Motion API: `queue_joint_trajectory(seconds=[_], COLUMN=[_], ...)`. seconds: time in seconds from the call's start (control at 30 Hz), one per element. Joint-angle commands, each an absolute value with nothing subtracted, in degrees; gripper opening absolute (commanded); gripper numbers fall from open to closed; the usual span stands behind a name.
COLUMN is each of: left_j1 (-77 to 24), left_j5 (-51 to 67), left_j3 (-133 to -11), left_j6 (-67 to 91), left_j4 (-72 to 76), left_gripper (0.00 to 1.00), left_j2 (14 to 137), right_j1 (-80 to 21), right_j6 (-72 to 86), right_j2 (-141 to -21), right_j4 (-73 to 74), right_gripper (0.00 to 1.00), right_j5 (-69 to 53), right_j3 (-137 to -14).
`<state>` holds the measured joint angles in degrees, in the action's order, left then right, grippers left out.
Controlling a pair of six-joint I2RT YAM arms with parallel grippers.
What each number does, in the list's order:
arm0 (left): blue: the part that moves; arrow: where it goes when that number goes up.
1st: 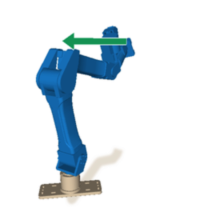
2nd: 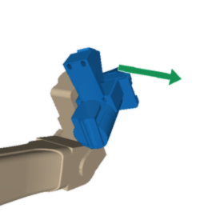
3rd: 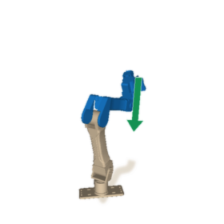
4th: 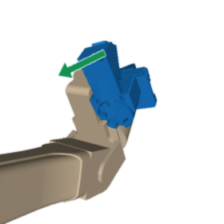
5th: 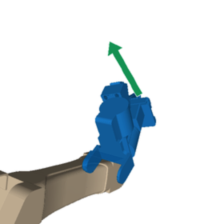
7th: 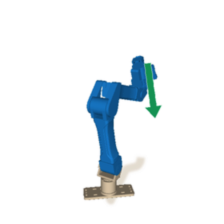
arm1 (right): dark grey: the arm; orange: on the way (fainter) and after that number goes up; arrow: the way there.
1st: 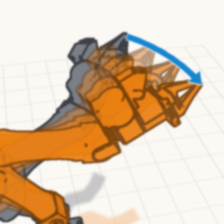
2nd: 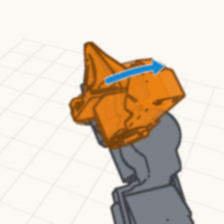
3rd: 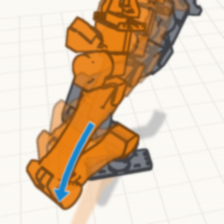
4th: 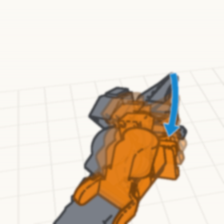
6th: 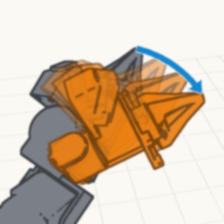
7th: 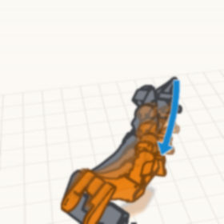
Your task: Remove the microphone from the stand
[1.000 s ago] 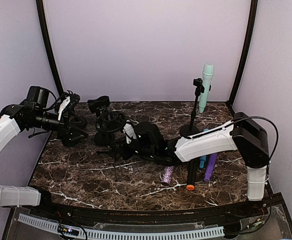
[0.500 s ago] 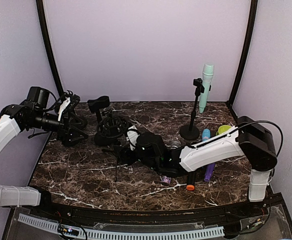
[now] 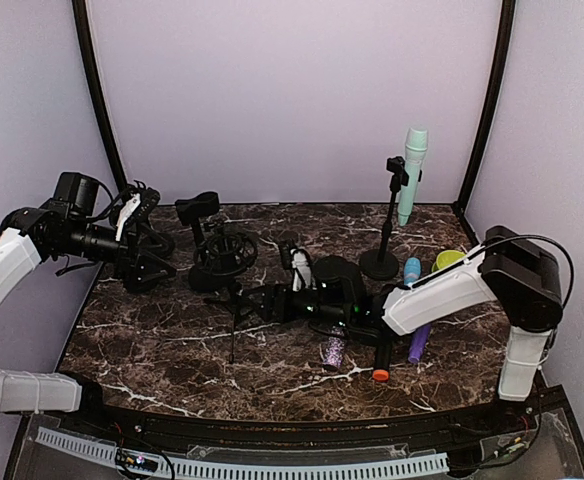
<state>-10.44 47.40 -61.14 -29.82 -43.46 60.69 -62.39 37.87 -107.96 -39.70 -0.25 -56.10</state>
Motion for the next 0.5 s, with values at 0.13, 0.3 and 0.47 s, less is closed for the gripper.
queue_joint_trajectory(seconds=[0.13,0.3,0.47], left_j1=[-10.0,-9.9,-9.9], left_j5=[48.4,48.5,48.8], left_j3=[-62.2,-61.8,-61.8], left_j6=[-31.0,-31.0,-30.8], left_j4=[-45.2,-45.1,-44.9], left_gripper=[0.95,0.95,0.95], left_j2=[59.6,59.5,59.7], right_j1=[-58.0,-57.3,-57.0], right_j6=[59.6,61.0,63.9], right_j2=[-117.2,-118.6,-120.7], right_j4=[-55.0,-52.8,-54.5], right_gripper=[0.67,0.66,0.58], right_j5=[-22.1,-23.4,-25.0], right_j3=[-61.8,-64.3,-67.1])
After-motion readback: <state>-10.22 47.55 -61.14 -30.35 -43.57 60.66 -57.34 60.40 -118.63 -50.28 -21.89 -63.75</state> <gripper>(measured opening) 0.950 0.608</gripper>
